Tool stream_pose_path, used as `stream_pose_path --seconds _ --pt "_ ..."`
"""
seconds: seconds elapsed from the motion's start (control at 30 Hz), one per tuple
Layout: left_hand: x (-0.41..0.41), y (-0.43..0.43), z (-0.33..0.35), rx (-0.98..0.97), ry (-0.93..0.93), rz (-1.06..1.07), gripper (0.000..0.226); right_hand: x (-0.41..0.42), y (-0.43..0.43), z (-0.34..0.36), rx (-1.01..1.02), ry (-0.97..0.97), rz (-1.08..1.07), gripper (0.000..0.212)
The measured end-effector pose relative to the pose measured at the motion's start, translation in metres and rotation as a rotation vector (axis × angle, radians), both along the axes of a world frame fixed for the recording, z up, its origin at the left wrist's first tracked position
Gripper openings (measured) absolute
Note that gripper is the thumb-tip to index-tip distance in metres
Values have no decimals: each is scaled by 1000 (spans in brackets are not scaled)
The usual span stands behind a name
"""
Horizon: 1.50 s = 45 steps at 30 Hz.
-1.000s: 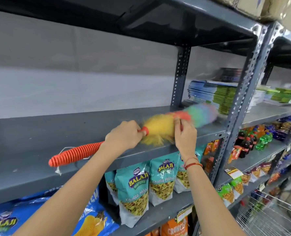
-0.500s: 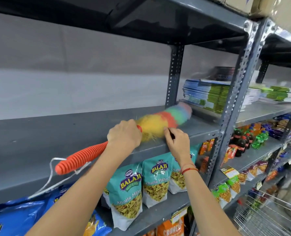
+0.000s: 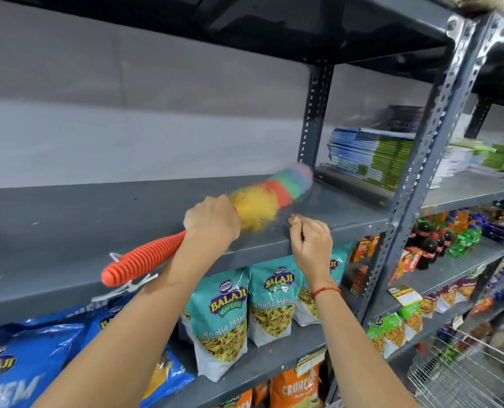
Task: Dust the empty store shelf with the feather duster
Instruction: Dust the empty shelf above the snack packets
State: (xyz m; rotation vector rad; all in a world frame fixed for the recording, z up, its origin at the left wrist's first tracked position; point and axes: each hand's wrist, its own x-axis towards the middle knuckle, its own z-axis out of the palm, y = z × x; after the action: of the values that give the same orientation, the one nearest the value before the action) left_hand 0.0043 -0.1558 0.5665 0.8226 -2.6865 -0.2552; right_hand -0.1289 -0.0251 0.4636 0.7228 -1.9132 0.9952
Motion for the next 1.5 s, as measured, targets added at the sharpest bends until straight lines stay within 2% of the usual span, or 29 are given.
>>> stream_pose_path --seconds 0.33,0.43,0.57,0.67,0.77,0.87,1.13,1.27,1.33,1.5 --pt "63 -37 -17 -81 52 140 34 5 -2 1 -18 -39 -42 51" --pt "86 -48 -22 -88 104 165 38 6 -2 1 0 -60 -31 44" --pt "106 -44 -24 -50 138 101 52 11 -3 5 20 -84 -18 36" --pt "103 -23 -24 24 128 20 52 17 -3 11 11 -150 -5 47" --pt "92 2 -24 31 95 -39 48 19 -7 16 -121 -265 -26 53" --pt "86 7 -24 47 93 -48 44 30 -19 22 -200 -266 -62 56" --pt "117 -34 -9 48 41 185 37 98 -85 17 94 -131 46 49" --pt "149 -54 0 -102 68 380 32 115 -94 8 175 -99 29 42" --pt "158 -58 2 -156 112 381 30 116 -91 7 177 -81 21 37" --pt "138 -54 -3 39 95 212 44 121 -88 6 187 -55 19 32"
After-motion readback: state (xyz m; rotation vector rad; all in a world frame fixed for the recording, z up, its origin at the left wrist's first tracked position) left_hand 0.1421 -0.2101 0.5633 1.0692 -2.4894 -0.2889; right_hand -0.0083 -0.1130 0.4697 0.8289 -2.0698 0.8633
